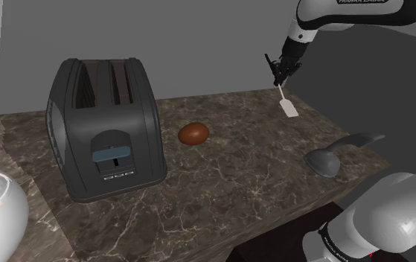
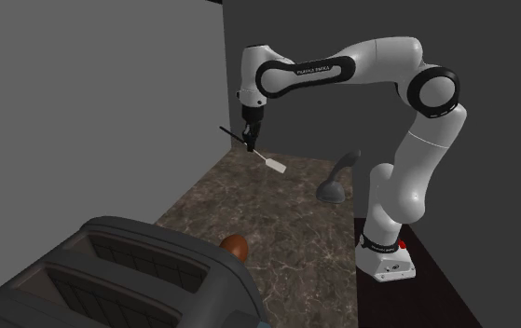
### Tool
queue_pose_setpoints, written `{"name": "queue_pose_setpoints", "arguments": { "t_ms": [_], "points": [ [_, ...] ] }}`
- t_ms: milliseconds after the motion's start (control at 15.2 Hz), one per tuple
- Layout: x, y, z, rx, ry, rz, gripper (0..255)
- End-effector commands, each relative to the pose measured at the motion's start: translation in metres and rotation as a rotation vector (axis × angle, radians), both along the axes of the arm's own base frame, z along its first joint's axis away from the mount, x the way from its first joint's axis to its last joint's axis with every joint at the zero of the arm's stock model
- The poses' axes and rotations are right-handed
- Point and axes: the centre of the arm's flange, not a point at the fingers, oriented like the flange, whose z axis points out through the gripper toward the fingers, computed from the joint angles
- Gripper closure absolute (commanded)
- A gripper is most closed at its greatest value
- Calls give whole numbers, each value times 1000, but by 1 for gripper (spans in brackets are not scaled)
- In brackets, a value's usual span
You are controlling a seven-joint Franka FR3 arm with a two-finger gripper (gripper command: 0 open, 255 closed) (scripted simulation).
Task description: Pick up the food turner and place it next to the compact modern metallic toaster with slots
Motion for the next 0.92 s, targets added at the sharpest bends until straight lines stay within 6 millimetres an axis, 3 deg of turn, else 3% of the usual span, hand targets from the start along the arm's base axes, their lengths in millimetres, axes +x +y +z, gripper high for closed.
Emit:
{"name": "queue_pose_setpoints", "arguments": {
  "t_ms": [0,858],
  "points": [
    [-1,-1,11,0,0,0,255],
    [-1,-1,79,0,0,0,255]
  ]
}}
